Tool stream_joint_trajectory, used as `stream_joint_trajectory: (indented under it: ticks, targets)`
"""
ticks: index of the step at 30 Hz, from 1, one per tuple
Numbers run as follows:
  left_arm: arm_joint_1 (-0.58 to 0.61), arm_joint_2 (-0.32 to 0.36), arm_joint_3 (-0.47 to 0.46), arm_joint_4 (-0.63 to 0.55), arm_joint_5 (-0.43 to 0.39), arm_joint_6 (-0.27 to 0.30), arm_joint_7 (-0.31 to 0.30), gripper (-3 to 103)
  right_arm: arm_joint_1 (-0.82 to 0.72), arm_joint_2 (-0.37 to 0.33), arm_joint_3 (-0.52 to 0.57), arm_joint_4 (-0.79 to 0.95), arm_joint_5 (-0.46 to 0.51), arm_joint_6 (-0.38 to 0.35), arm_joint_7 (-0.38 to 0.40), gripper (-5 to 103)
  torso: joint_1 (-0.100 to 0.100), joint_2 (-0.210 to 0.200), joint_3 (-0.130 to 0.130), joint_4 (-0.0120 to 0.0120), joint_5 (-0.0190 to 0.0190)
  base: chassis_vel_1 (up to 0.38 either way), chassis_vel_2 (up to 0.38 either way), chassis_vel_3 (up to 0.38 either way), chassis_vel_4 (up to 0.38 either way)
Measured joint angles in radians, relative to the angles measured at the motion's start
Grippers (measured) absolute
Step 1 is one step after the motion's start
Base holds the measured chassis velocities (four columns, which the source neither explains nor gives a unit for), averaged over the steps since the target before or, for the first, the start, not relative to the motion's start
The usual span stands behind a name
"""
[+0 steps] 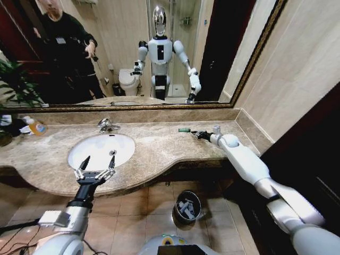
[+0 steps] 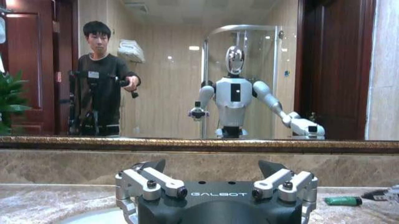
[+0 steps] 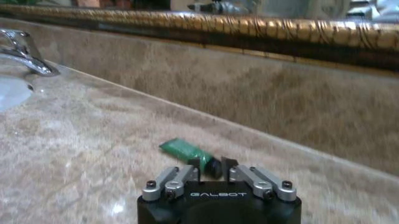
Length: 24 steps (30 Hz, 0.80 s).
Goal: Pick up the trash from the sink and place it in the trash bin.
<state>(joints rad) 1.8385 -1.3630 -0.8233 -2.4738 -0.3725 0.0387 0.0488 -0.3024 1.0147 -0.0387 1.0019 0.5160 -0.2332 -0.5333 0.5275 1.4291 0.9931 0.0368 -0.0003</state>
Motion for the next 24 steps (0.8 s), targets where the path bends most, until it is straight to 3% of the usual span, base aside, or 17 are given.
stream_joint_trajectory:
  ticks: [7, 10, 13, 15, 16, 18, 21, 24]
  targets:
    - [0.0, 0.0, 0.0, 0.0, 0.0, 0.0, 0.0, 100, 0.07, 0.027, -0.029, -0.072, -0.072, 0.023, -0.055, 54, 0.0, 0.0, 0.0, 0.0001, 0.0004, 0.0, 0.0, 0.0, 0.0]
    - [0.0, 0.0, 0.0, 0.0, 0.0, 0.0, 0.0, 100, 0.086, 0.036, -0.031, -0.099, -0.1, 0.028, -0.07, 60, 0.0, 0.0, 0.0, 0.0001, 0.0002, 0.0, 0.0, 0.0, 0.0]
    - [0.0, 0.0, 0.0, 0.0, 0.0, 0.0, 0.0, 100, 0.108, 0.038, -0.036, -0.133, -0.145, 0.028, -0.11, 76, 0.0, 0.0, 0.0, 0.0, 0.0002, 0.0, 0.0, 0.0, 0.0]
    - [0.0, 0.0, 0.0, 0.0, 0.0, 0.0, 0.0, 100, 0.118, 0.04, -0.037, -0.147, -0.16, 0.028, -0.125, 76, 0.0, 0.0, 0.0, -0.0001, 0.0, 0.0, 0.0, 0.0, 0.0]
    - [0.0, 0.0, 0.0, 0.0, 0.0, 0.0, 0.0, 100, 0.126, 0.043, -0.04, -0.16, -0.169, 0.028, -0.135, 86, 0.0, 0.0, 0.0, -0.0001, 0.0003, 0.0, 0.0, 0.0, 0.0]
    - [0.0, 0.0, 0.0, 0.0, 0.0, 0.0, 0.0, 100, 0.132, 0.044, -0.043, -0.167, -0.171, 0.028, -0.138, 86, 0.0, 0.0, 0.0, 0.0, 0.0003, 0.0, 0.0, 0.0, 0.0]
    - [0.0, 0.0, 0.0, 0.0, 0.0, 0.0, 0.0, 100, 0.137, 0.05, -0.05, -0.171, -0.172, 0.024, -0.143, 99, 0.0, 0.0, 0.0, 0.0, 0.0001, 0.0, 0.0, 0.0, 0.0]
    - [0.0, 0.0, 0.0, 0.0, 0.0, 0.0, 0.0, 100, 0.136, 0.055, -0.054, -0.166, -0.172, 0.021, -0.142, 100, 0.0, 0.0, 0.0, 0.0, 0.0002, 0.0, 0.0, 0.0, 0.0]
